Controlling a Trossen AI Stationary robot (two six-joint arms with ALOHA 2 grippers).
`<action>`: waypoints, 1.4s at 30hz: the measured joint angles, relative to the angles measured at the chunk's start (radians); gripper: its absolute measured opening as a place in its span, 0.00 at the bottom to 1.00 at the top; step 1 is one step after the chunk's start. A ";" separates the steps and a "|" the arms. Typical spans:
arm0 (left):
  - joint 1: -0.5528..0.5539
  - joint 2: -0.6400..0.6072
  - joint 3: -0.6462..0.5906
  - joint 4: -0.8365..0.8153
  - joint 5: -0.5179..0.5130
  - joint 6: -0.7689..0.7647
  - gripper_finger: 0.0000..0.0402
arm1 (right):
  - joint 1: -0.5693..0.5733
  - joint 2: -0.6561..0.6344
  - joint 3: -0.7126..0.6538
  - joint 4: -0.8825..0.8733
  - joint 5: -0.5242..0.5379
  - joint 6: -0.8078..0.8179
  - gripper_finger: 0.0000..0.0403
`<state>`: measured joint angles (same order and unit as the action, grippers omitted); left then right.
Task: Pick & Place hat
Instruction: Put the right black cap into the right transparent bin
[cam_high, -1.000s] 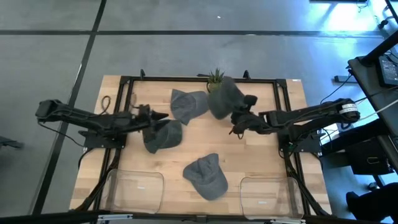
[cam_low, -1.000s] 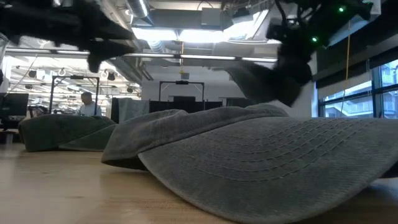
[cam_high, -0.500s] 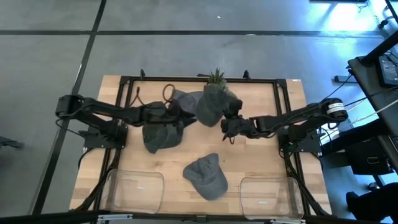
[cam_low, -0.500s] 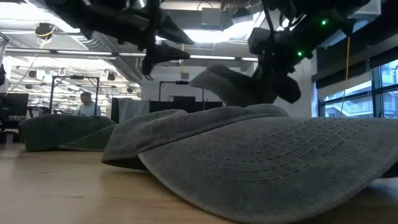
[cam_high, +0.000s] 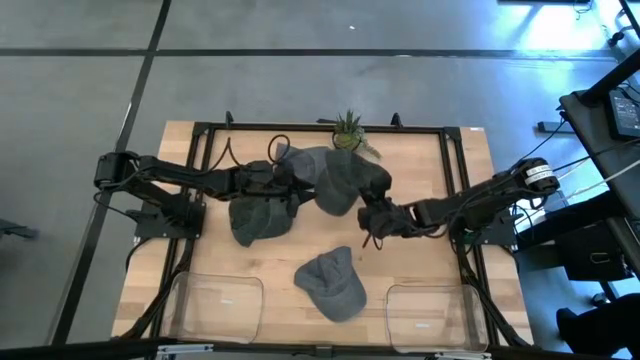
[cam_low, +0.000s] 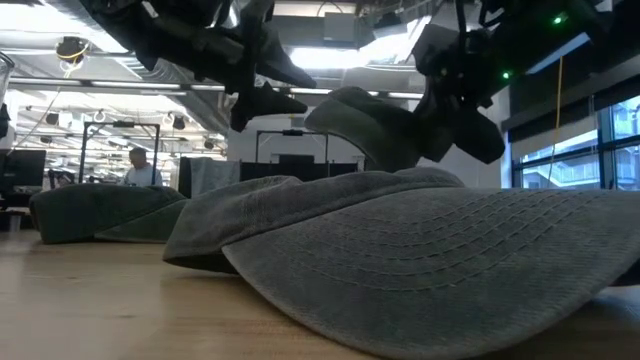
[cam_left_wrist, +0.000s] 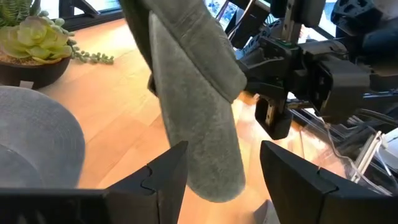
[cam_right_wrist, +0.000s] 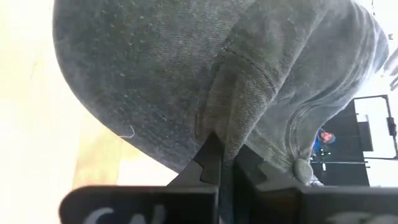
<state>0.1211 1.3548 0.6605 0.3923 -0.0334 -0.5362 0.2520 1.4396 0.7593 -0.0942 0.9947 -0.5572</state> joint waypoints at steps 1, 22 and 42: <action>0.001 0.000 0.000 0.000 -0.002 0.007 0.48 | 0.007 0.000 0.000 0.006 0.007 0.000 0.02; 0.005 0.000 0.000 0.089 0.077 -0.060 0.46 | 0.023 0.000 0.000 0.211 -0.051 -0.086 0.02; 0.004 0.055 -0.001 0.229 0.160 0.044 0.10 | 0.017 0.000 0.000 0.282 -0.072 -0.134 0.03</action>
<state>0.1249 1.4094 0.6598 0.6214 0.1271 -0.4924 0.2691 1.4391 0.7589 0.1874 0.9230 -0.6911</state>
